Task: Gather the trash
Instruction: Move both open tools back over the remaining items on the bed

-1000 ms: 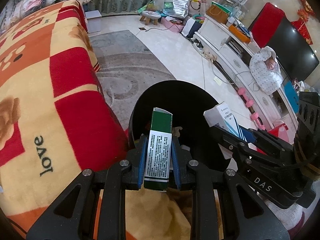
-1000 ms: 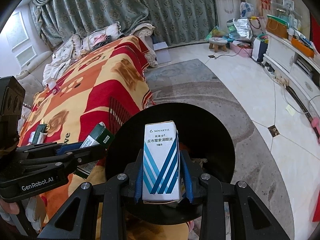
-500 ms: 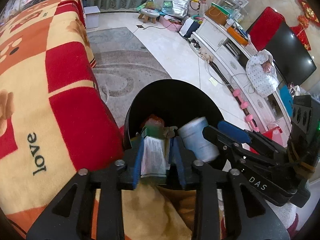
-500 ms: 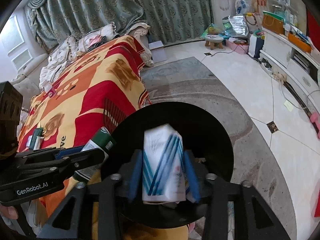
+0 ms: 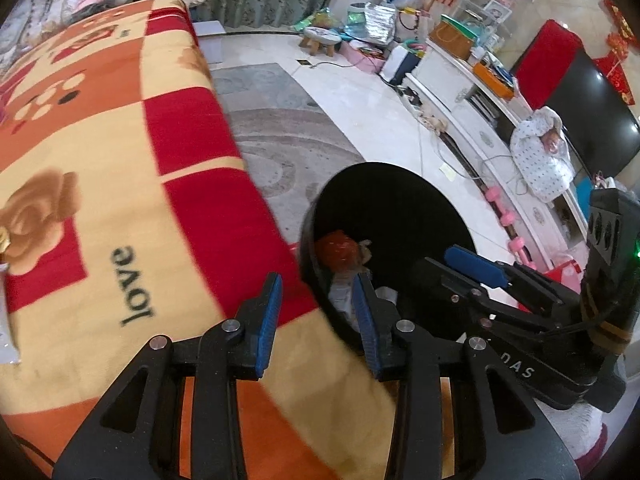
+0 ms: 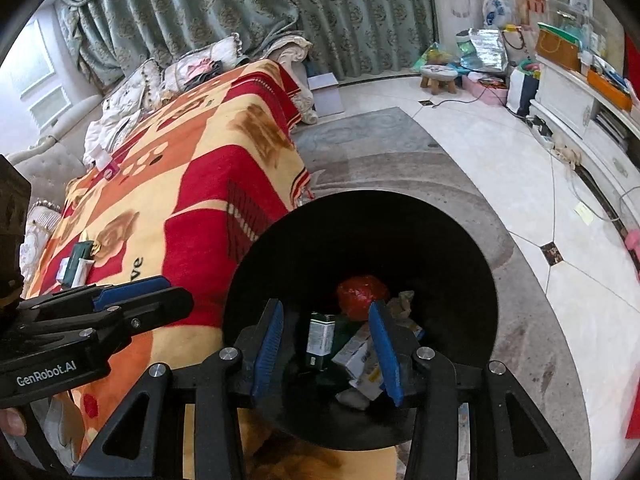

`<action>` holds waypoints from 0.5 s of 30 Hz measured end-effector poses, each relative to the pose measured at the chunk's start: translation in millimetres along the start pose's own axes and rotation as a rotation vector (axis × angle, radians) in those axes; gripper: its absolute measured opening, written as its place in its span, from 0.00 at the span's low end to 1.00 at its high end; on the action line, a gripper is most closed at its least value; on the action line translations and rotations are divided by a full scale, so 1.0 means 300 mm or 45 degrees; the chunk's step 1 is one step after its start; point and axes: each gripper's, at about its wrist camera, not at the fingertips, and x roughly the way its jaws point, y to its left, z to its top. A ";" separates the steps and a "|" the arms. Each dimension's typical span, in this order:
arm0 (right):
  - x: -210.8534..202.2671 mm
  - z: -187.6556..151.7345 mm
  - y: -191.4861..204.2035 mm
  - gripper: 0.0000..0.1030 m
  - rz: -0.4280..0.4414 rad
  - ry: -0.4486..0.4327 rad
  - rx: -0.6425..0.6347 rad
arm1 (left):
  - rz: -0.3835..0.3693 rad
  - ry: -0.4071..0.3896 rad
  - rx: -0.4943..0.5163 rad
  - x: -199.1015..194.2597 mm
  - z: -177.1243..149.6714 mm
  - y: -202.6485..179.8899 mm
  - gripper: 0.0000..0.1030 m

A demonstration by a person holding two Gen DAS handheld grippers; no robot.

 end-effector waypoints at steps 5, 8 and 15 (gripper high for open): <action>0.000 0.003 0.070 0.42 0.023 0.002 -0.042 | 0.049 -0.011 -0.044 -0.030 -0.025 0.061 0.34; 0.006 0.006 0.117 0.42 0.042 0.005 -0.065 | 0.088 -0.028 -0.059 -0.059 -0.040 0.111 0.34; 0.041 0.008 0.245 0.43 0.092 0.028 -0.133 | 0.148 -0.059 -0.129 -0.131 -0.080 0.231 0.34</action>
